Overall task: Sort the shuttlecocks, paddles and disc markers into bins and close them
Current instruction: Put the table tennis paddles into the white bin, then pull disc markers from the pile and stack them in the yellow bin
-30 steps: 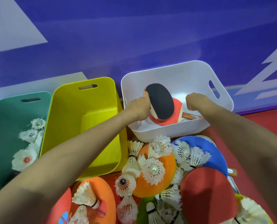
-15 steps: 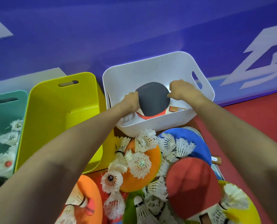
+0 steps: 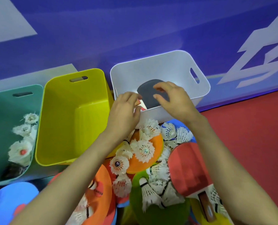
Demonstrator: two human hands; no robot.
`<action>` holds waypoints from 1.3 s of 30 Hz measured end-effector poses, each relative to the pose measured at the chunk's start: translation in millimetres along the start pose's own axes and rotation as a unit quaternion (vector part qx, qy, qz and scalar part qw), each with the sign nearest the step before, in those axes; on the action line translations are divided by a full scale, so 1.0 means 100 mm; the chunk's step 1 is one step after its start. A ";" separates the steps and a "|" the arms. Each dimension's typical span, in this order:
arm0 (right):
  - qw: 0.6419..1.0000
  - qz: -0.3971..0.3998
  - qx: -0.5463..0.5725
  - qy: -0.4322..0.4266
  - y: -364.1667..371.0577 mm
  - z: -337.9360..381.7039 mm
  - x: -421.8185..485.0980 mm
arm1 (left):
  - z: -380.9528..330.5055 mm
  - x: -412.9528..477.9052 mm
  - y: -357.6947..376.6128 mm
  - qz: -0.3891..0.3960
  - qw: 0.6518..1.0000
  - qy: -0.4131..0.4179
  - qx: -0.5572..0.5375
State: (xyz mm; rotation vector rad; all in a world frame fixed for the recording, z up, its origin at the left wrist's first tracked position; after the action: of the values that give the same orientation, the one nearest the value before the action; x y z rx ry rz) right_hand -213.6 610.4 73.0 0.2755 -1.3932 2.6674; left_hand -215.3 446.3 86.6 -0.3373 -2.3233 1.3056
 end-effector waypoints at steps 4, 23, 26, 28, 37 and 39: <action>0.995 -0.065 0.069 -0.038 -0.01 0.31 -0.47 | 0.01 -0.70 -0.02 0.032 0.998 0.022 -0.042; 0.909 0.319 -0.254 0.088 1.17 0.42 -1.16 | 0.38 -1.49 0.66 0.250 0.956 -0.094 0.122; 0.927 0.277 -0.236 0.085 1.06 0.46 -1.14 | 0.31 -1.48 0.57 0.180 0.973 -0.051 0.137; 0.943 0.234 -0.218 0.088 0.95 0.47 -1.16 | 0.21 -1.50 0.47 0.148 0.978 0.001 0.145; 0.992 -0.126 -0.004 0.030 0.38 0.89 -1.25 | 0.13 -1.74 -0.34 -0.023 0.998 -0.011 -0.056; 0.986 -0.155 0.057 0.012 0.31 1.08 -1.24 | 0.12 -1.76 -0.59 -0.069 0.992 -0.024 -0.098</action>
State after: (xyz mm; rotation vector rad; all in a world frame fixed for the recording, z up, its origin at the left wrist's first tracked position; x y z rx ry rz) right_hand -87.0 501.2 82.0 0.4322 -1.0894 2.4855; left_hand -68.2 333.0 84.9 -0.2034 -2.4736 1.0328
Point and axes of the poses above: each hand's wrist, its own x-axis towards the middle knuckle, its own y-axis out of the palm, z = x × y, the point moved 5 cm from there along x, towards the middle knuckle, and after that the axes turned 4 degrees about -x, right-handed, at the moved point
